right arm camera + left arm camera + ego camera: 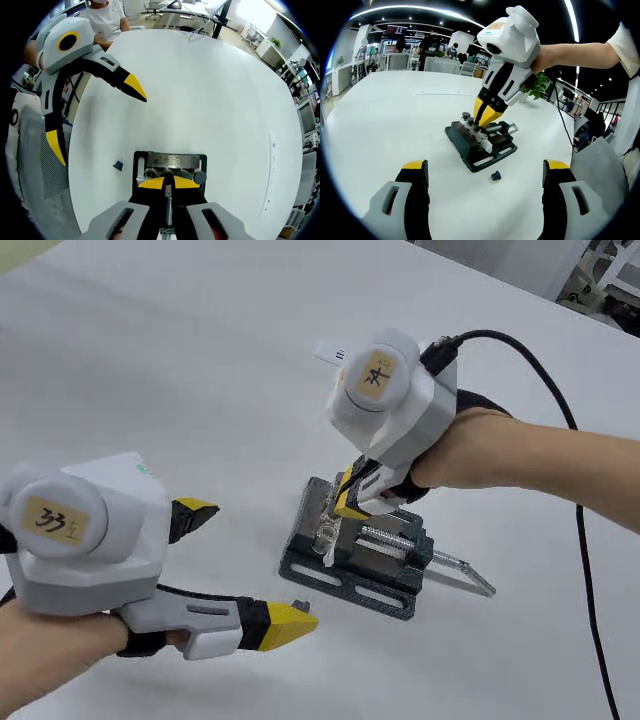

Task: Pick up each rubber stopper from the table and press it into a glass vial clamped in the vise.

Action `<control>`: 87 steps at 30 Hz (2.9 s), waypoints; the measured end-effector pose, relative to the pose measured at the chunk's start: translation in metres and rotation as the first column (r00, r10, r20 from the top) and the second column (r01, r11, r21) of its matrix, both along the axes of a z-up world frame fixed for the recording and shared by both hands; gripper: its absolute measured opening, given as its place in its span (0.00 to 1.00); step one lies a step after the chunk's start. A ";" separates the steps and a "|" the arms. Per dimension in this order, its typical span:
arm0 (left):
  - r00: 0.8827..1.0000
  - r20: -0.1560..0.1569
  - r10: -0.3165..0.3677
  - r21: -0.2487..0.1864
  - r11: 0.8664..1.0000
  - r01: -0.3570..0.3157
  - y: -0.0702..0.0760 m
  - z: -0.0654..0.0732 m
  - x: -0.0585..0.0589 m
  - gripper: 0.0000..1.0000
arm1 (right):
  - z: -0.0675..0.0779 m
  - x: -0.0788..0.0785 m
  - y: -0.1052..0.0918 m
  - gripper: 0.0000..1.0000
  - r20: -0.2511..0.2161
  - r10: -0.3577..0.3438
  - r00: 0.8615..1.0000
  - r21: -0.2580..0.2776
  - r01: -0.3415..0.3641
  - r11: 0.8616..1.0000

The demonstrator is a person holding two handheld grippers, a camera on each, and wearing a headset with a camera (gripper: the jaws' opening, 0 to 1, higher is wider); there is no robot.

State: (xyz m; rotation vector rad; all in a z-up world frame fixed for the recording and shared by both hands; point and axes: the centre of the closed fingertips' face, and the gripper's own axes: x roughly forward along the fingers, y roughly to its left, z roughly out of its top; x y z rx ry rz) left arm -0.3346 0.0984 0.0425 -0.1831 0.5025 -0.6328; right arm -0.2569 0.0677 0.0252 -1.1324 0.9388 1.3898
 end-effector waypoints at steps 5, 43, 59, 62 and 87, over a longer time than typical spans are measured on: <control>1.000 -0.004 -0.005 -0.002 1.000 0.005 -0.001 0.000 -0.001 0.94 | 0.002 -0.001 -0.001 0.00 0.004 0.011 1.000 0.010 -0.011 1.000; 0.999 -0.038 -0.003 -0.012 1.000 0.002 0.004 -0.017 0.006 0.94 | 0.000 -0.009 0.000 0.00 -0.118 0.031 0.993 -0.103 -0.043 0.994; 0.999 -0.042 0.013 -0.024 1.000 -0.014 0.003 -0.021 0.009 0.94 | -0.002 -0.006 0.001 0.00 -0.083 -0.013 0.996 -0.170 -0.001 0.985; 0.999 -0.038 0.005 -0.022 1.000 -0.006 0.000 -0.019 0.008 0.93 | -0.004 -0.005 0.003 0.00 -0.057 0.002 0.998 -0.211 -0.014 0.977; 1.000 0.009 0.003 0.032 0.999 -0.003 0.009 0.012 0.008 0.94 | 0.004 -0.006 -0.003 0.00 -0.043 0.086 0.995 -0.060 -0.088 0.994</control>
